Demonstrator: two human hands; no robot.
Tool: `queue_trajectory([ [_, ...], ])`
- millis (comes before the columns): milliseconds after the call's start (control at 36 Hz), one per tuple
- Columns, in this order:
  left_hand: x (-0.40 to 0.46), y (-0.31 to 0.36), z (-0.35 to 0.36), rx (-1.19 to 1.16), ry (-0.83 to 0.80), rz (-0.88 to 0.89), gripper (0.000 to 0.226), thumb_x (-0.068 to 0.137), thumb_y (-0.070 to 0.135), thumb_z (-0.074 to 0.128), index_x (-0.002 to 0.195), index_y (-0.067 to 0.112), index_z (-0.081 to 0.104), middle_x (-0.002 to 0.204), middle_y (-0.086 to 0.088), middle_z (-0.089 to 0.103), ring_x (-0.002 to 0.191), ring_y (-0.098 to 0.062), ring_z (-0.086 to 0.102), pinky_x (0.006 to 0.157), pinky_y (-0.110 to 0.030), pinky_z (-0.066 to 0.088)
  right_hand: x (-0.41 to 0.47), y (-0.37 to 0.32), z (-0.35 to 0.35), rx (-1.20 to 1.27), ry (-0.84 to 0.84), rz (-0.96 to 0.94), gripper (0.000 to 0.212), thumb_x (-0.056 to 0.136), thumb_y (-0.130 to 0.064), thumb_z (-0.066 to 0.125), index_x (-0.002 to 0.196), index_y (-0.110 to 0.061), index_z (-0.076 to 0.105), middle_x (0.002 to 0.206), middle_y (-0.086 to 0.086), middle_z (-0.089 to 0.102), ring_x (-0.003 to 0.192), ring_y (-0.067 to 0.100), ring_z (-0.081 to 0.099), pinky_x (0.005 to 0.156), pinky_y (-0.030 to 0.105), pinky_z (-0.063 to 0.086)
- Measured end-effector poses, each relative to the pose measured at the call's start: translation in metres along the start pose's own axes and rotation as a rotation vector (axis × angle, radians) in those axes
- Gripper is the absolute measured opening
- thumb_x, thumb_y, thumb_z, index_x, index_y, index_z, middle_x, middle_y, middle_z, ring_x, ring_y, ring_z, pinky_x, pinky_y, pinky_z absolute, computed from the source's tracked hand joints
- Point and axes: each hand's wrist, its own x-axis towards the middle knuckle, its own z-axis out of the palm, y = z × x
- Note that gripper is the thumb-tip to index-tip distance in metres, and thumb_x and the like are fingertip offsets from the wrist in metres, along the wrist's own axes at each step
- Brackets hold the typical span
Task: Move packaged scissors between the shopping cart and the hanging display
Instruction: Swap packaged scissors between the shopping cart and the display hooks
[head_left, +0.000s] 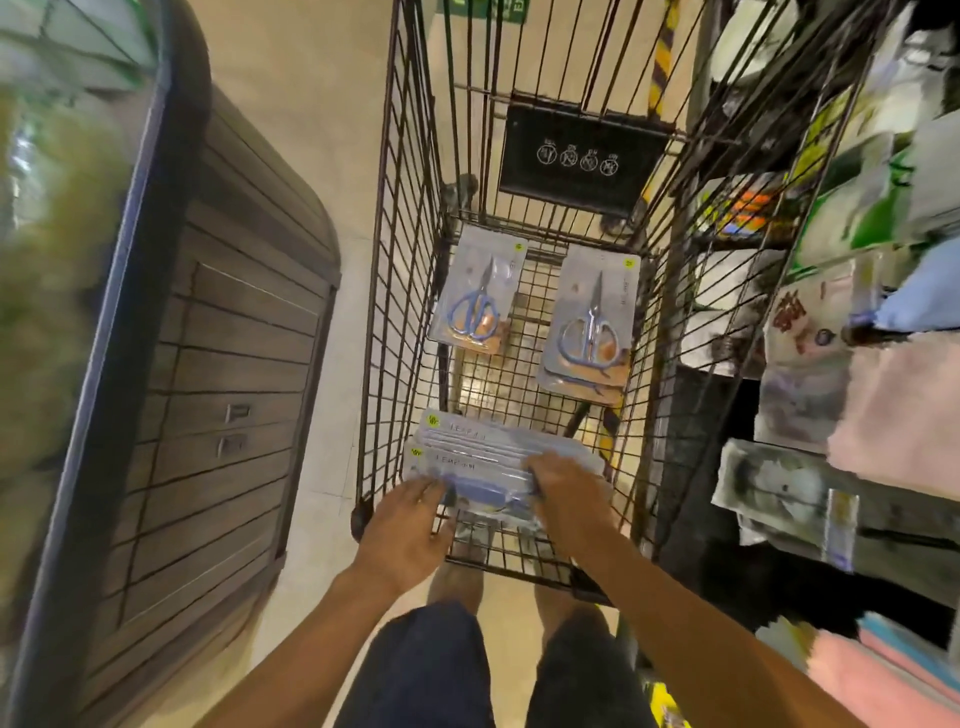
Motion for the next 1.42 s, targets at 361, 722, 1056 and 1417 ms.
queue_trajectory([
  [361, -0.015, 0.017, -0.019, -0.077, -0.042, -0.028, 0.047, 0.098, 0.033, 0.056, 0.144, 0.022, 0.048, 0.148, 0.001, 0.049, 0.138, -0.021, 0.041, 0.113, -0.031, 0.035, -0.020, 0.012, -0.026, 0.282, 0.013, -0.168, 0.055, 0.096, -0.034, 0.065, 0.147, -0.036, 0.044, 0.115, -0.001, 0.068, 0.101, 0.017, 0.066, 0.085, 0.028, 0.057],
  [722, -0.044, 0.076, -0.096, -0.979, 0.009, -0.051, 0.078, 0.091, 0.018, 0.071, 0.151, 0.038, 0.025, 0.131, 0.003, 0.058, 0.112, -0.009, 0.064, 0.073, -0.013, 0.055, -0.068, -0.017, -0.112, 0.974, 0.085, 0.085, 0.071, 0.097, -0.017, 0.064, 0.156, -0.025, 0.026, 0.151, -0.007, 0.040, 0.132, 0.007, 0.048, 0.092, 0.001, 0.042],
  [1056, -0.037, 0.070, -0.098, -1.118, 0.282, -0.031, 0.101, 0.072, 0.015, 0.089, 0.146, 0.053, 0.032, 0.147, 0.004, 0.051, 0.131, -0.022, 0.054, 0.104, -0.052, 0.050, -0.068, -0.046, -0.108, 1.128, -0.097, 0.054, 0.073, 0.097, -0.012, 0.064, 0.153, -0.035, 0.025, 0.126, -0.019, 0.055, 0.106, -0.007, 0.065, 0.080, 0.011, 0.052],
  [1417, -0.025, 0.026, -0.082, -0.932, 0.390, 0.070, 0.088, 0.087, -0.002, 0.070, 0.155, 0.031, 0.025, 0.149, 0.025, 0.039, 0.129, 0.017, 0.042, 0.089, 0.000, 0.042, -0.032, 0.005, -0.027, 0.378, 0.022, 0.057, 0.066, 0.086, -0.026, 0.071, 0.146, -0.026, 0.043, 0.142, -0.002, 0.048, 0.127, 0.018, 0.044, 0.104, 0.032, 0.041],
])
